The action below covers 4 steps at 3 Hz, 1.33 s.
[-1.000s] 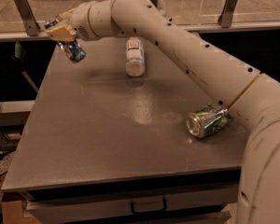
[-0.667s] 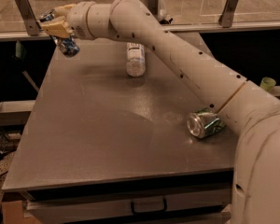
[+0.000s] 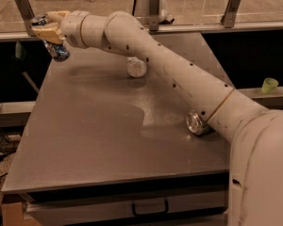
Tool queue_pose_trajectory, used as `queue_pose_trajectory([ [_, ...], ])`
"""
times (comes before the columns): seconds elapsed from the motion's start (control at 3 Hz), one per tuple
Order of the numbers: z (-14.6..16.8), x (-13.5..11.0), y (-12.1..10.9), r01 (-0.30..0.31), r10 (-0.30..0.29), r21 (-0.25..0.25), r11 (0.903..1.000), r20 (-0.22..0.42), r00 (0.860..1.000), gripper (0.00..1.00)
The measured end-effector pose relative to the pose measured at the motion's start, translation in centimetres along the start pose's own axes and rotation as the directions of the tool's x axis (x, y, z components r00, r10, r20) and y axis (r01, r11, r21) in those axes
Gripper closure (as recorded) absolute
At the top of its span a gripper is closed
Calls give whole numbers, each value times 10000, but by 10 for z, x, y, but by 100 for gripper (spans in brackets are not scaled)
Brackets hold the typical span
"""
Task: Place redbull can upright
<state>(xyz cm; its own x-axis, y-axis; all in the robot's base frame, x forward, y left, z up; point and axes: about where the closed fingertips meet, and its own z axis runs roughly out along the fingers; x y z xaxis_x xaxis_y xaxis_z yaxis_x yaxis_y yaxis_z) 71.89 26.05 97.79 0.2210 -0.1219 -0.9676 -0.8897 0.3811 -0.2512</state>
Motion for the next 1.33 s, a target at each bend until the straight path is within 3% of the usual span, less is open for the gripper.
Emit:
queue_pose_trajectory([
  [1.33,-24,30,27,-503,495,589,9970,154,9987,100],
])
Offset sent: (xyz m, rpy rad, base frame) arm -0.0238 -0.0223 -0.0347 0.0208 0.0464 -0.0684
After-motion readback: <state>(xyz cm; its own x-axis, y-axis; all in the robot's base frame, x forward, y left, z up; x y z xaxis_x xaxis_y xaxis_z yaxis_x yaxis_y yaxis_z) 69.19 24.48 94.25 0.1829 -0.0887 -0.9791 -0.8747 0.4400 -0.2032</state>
